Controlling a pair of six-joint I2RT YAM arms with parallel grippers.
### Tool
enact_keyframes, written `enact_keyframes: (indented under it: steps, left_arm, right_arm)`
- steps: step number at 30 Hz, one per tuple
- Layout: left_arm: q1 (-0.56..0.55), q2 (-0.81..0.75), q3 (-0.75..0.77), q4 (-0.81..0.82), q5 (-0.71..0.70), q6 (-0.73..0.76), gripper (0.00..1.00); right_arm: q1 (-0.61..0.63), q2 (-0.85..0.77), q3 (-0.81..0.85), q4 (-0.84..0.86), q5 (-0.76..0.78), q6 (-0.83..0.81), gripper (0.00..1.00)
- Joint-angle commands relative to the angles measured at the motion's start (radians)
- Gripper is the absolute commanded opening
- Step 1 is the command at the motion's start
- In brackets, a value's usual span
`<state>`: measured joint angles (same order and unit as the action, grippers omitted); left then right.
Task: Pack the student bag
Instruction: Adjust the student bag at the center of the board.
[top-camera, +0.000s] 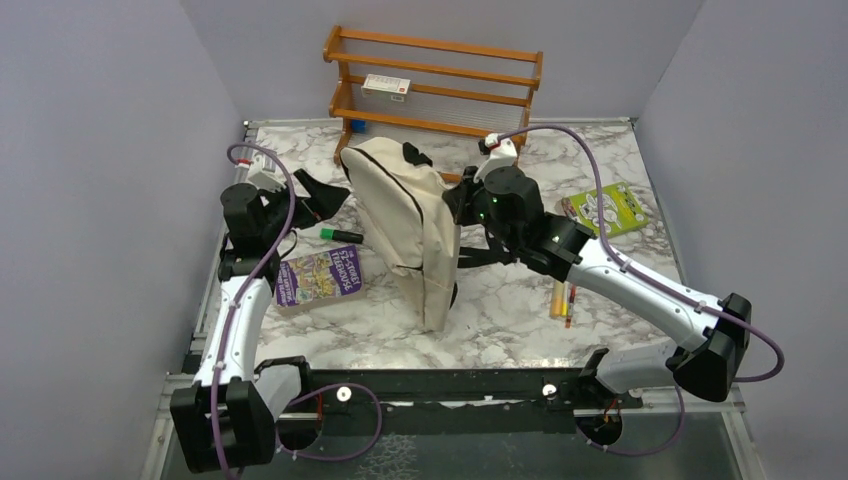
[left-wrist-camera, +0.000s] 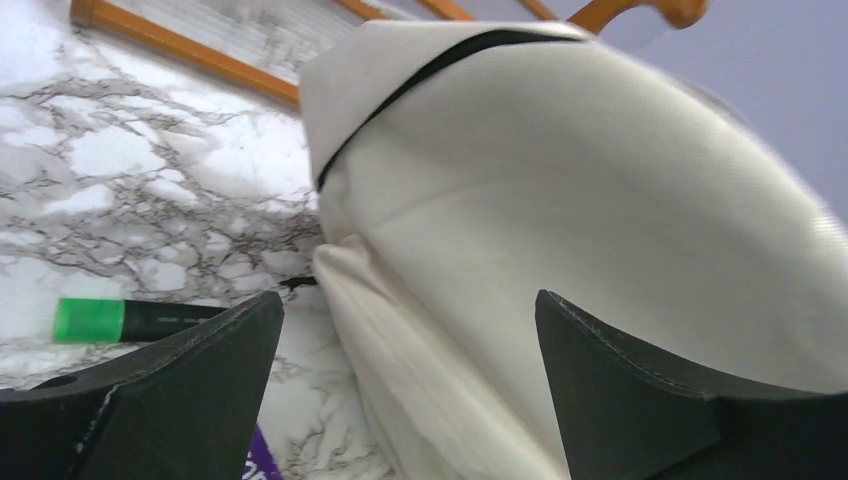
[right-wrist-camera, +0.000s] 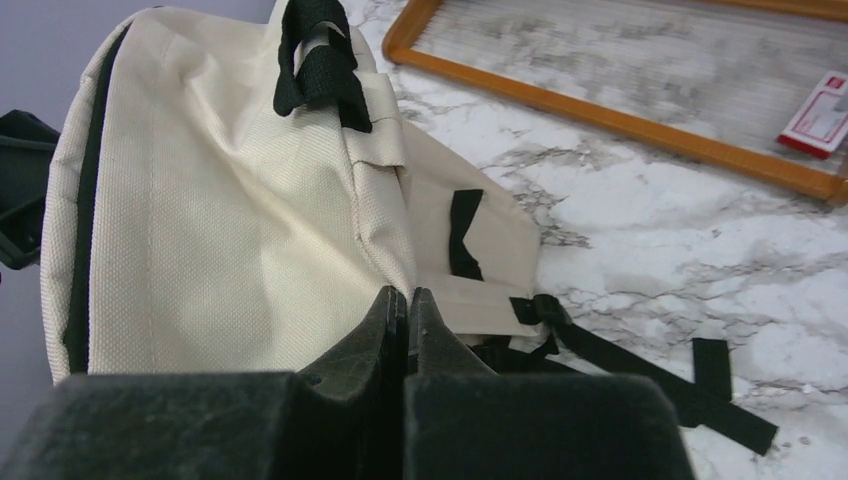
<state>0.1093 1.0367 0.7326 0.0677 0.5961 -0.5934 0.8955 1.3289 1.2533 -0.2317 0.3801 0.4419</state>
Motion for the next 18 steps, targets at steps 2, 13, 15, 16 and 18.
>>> enact_keyframes:
  steps: [2,13,15,16,18]
  left_arm:
    - [-0.007,-0.122,0.011,-0.024,0.013,-0.179,0.98]
    - [-0.032,-0.108,0.176,-0.252,-0.107,-0.369,0.99]
    - [-0.051,-0.084,0.22,-0.301,-0.137,-0.381,0.99]
    - [-0.062,-0.074,0.244,-0.316,-0.149,-0.383,0.99]
    - [-0.088,-0.06,0.276,-0.343,-0.183,-0.392,0.99]
  right_arm:
    - [0.004,-0.025,-0.072,0.036,-0.086,0.067,0.0]
    - [0.004,-0.052,-0.141,0.082,-0.131,0.085,0.01]
    - [0.004,-0.051,-0.148,0.096,-0.147,0.089,0.01]
    - [0.005,-0.049,-0.151,0.102,-0.156,0.091,0.0]
    - [0.005,-0.047,-0.153,0.116,-0.175,0.094,0.0]
